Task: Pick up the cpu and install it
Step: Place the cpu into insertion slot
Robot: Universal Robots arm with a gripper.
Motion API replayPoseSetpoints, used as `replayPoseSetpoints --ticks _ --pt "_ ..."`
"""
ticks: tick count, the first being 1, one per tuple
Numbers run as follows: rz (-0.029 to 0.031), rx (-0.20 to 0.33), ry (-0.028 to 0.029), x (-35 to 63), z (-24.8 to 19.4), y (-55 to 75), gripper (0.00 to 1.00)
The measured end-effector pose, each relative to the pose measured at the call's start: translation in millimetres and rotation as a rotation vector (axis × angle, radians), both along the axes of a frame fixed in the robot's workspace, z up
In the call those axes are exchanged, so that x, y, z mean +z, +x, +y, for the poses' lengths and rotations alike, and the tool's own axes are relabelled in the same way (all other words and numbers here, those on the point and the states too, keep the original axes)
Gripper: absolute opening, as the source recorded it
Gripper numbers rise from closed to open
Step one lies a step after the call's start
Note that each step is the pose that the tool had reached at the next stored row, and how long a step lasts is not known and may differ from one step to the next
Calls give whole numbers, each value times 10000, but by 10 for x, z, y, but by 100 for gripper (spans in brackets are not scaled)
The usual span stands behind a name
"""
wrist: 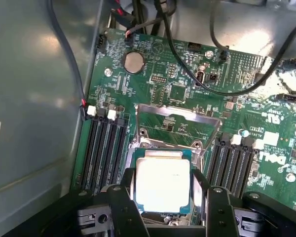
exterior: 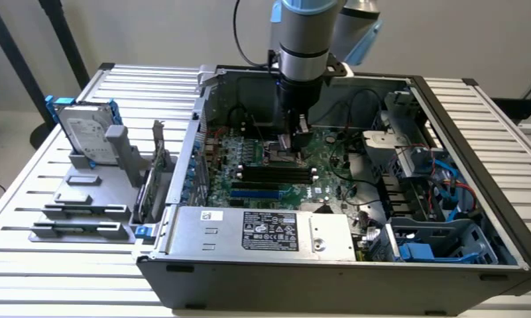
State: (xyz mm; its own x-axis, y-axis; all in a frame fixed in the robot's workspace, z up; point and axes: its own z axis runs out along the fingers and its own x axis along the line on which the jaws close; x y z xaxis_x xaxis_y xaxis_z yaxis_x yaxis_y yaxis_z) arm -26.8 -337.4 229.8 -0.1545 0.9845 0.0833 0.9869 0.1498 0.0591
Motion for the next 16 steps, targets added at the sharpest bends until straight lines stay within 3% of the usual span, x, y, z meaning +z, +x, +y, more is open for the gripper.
replayPoseSetpoints --ticks 10,13,16 --pt "3 -774 7 -8 0 -101 55" --pt "32 -1176 2 -25 1 -101 55" --pt "99 -1426 -4 -44 1 -106 55"
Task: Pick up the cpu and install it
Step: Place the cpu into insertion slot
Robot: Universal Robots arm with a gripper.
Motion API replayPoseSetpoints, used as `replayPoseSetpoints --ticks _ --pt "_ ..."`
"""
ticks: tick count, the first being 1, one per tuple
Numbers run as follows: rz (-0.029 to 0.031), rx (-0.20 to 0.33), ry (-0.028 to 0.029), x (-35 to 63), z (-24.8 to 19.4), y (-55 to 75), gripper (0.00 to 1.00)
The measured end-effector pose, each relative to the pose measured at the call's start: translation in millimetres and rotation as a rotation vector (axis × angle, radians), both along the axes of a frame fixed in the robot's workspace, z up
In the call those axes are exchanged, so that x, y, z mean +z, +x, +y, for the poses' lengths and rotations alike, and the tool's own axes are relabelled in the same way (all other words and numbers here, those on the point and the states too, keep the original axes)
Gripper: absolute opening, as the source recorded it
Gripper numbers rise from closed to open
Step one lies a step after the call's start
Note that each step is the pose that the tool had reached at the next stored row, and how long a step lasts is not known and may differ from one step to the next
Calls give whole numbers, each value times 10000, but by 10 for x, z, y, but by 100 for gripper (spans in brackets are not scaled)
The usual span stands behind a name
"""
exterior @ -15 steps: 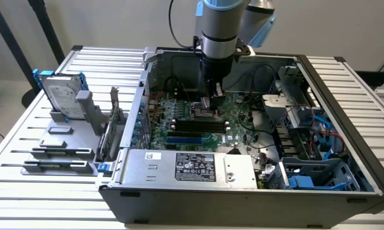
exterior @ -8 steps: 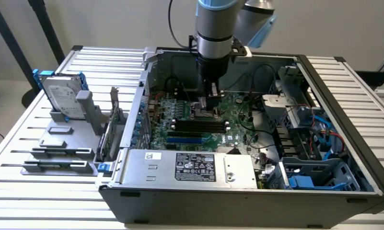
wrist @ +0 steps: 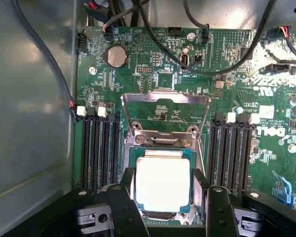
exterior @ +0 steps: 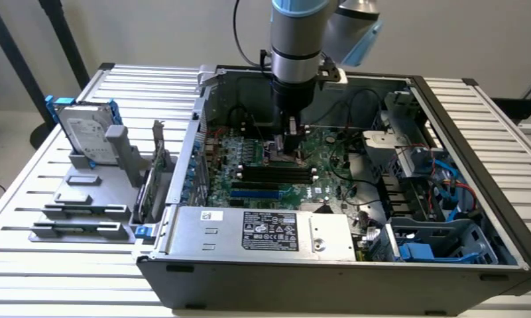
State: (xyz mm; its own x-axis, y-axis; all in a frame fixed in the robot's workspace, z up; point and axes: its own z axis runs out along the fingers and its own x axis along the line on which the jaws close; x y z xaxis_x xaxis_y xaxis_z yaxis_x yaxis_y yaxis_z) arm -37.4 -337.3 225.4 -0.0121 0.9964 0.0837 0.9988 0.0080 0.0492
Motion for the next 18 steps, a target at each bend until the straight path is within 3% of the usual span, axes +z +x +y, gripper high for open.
replayPoseSetpoints --ticks 8,18 --pt "173 -273 -5 -62 0 -56 55" --pt "174 -440 -4 -132 0 -61 55"
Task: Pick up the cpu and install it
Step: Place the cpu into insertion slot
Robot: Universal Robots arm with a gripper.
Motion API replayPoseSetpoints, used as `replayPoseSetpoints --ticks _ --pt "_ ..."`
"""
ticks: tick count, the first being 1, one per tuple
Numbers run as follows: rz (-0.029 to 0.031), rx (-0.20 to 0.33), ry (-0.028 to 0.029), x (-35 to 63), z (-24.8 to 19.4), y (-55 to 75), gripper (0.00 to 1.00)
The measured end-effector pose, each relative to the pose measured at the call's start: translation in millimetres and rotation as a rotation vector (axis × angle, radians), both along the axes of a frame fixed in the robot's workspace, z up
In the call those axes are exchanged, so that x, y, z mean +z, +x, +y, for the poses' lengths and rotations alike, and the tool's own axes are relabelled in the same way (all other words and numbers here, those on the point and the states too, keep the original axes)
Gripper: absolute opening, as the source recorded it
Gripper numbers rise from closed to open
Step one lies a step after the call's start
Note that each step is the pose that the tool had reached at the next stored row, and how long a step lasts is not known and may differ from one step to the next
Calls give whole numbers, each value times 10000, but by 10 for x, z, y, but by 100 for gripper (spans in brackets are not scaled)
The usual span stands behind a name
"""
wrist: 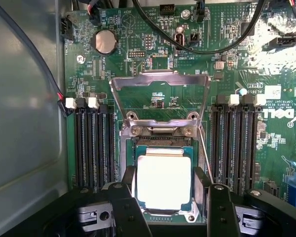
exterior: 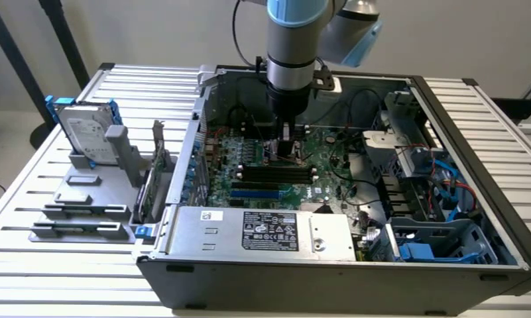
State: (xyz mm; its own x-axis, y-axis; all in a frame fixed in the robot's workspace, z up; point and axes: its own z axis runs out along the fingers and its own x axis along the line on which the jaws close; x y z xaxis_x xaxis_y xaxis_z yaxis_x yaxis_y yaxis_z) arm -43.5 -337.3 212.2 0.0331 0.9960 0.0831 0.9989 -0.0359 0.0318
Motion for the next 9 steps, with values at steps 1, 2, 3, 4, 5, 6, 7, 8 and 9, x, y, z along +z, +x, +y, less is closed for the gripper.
replayPoseSetpoints --ticks 1,2,3,4,5,6,7,8,9 --pt "0 -1 -1 -4 0 -1 55" --pt "-3 -2 -1 -11 0 -3 55" --pt "-10 -2 0 -19 0 -5 55" --pt "-17 -1 0 -28 0 -5 55" --pt "-21 1 0 -37 0 -4 55" --pt "-23 1 0 -43 0 -4 55" --pt "-25 1 0 -47 0 -4 55" --pt "-27 0 -1 -50 0 -5 55" --pt "-33 -1 -3 -52 1 -5 55"
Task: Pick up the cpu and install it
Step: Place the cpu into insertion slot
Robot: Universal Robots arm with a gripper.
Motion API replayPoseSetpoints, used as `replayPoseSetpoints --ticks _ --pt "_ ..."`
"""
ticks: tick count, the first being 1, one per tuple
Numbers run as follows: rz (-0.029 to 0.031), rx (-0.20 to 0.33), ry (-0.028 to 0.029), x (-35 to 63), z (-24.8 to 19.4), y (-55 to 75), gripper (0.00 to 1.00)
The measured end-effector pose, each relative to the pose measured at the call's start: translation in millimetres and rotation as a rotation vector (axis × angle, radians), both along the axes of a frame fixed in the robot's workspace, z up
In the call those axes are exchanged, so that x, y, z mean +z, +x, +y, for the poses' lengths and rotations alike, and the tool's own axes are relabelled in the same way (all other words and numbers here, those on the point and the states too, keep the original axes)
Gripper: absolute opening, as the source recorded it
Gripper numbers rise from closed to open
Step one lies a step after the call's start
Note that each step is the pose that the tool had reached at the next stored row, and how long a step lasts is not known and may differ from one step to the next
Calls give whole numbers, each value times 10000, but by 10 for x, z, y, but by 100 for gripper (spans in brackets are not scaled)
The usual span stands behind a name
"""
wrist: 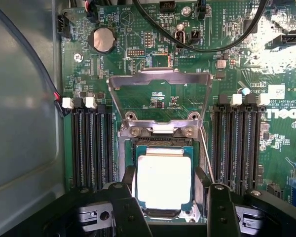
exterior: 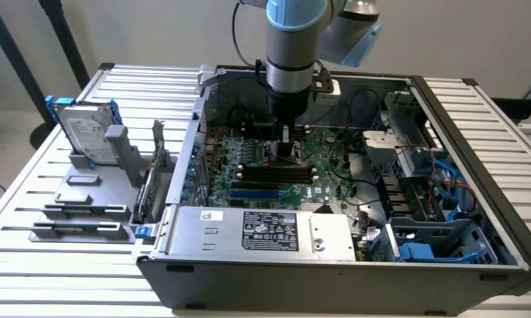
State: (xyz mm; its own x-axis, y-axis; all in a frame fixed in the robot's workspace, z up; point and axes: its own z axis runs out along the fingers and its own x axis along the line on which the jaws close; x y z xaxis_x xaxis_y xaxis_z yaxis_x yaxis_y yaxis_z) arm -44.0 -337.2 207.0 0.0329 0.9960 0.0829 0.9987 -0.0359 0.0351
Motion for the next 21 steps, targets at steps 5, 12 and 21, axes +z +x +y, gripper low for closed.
replayPoseSetpoints --ticks 5,12,21 --pt "-45 2 5 -12 4 1 55" --pt "-44 0 1 -35 8 -1 55" --pt "-44 2 1 -59 41 -1 55"
